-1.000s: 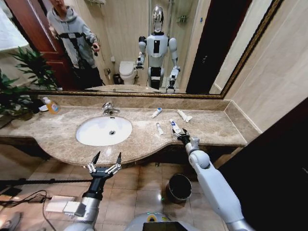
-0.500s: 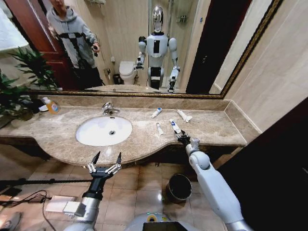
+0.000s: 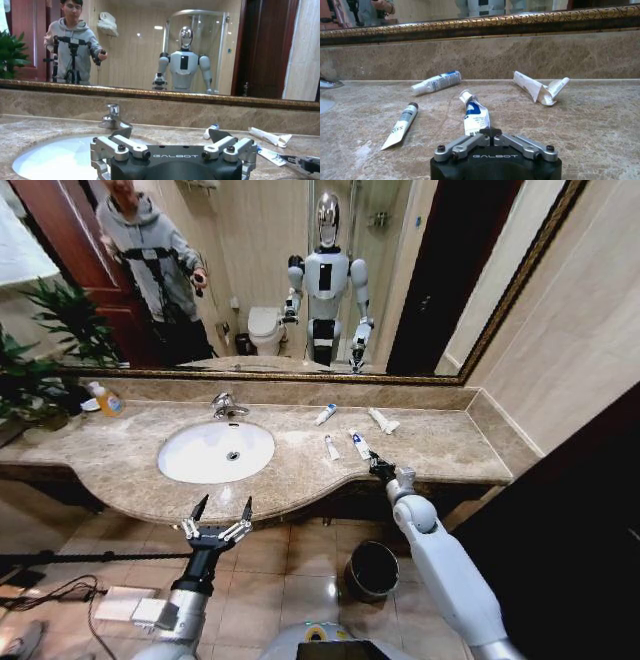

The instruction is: Pick up the trash from the sink and place it in the trash bin.

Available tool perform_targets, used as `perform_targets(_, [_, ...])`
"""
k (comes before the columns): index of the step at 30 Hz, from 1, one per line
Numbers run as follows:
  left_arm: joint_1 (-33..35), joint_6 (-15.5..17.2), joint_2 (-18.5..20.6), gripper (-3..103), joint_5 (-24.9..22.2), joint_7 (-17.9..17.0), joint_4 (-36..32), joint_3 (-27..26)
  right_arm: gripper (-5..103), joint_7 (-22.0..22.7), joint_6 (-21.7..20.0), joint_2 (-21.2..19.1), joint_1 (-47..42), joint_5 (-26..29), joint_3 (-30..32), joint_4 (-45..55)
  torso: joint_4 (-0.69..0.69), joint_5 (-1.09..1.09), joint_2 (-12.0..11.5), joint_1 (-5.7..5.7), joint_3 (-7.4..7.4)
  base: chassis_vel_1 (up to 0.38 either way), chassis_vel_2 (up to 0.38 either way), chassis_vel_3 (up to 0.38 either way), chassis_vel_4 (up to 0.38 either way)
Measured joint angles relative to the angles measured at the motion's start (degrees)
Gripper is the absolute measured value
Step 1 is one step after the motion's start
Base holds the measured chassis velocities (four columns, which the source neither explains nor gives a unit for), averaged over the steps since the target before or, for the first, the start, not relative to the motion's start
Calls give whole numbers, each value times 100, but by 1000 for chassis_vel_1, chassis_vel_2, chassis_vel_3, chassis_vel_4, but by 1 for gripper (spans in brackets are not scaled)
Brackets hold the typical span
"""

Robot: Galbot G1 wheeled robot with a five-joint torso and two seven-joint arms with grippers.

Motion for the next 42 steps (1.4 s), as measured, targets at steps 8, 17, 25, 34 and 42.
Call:
perform_targets(8, [0,0,0,100,0,0,0,0,0,2,4,-75,-98,91,115,209,0,0,0,0,0,0,0,0,0])
perform_targets(17, [0,0,0,100,0,0,0,0,0,7,61,-183,-586,130,482,951,0,0,0,0,0,0,0,0,0])
perform_targets(25, [0,0,0,100,0,0,0,0,0,54,252,-275,-1566,131,873,1974,0,0,0,0,0,0,0,0,0])
perform_targets(34, [0,0,0,100,0,0,0,0,0,67,944,97,-3237,-136,1550,2957,0,0,0,0,-1,0,0,0,0])
perform_targets(42, [0,0,0,100,0,0,0,0,0,-101,2437,592,-4574,-378,1861,2783,-1,-1,0,0,-1,0,0,0,0])
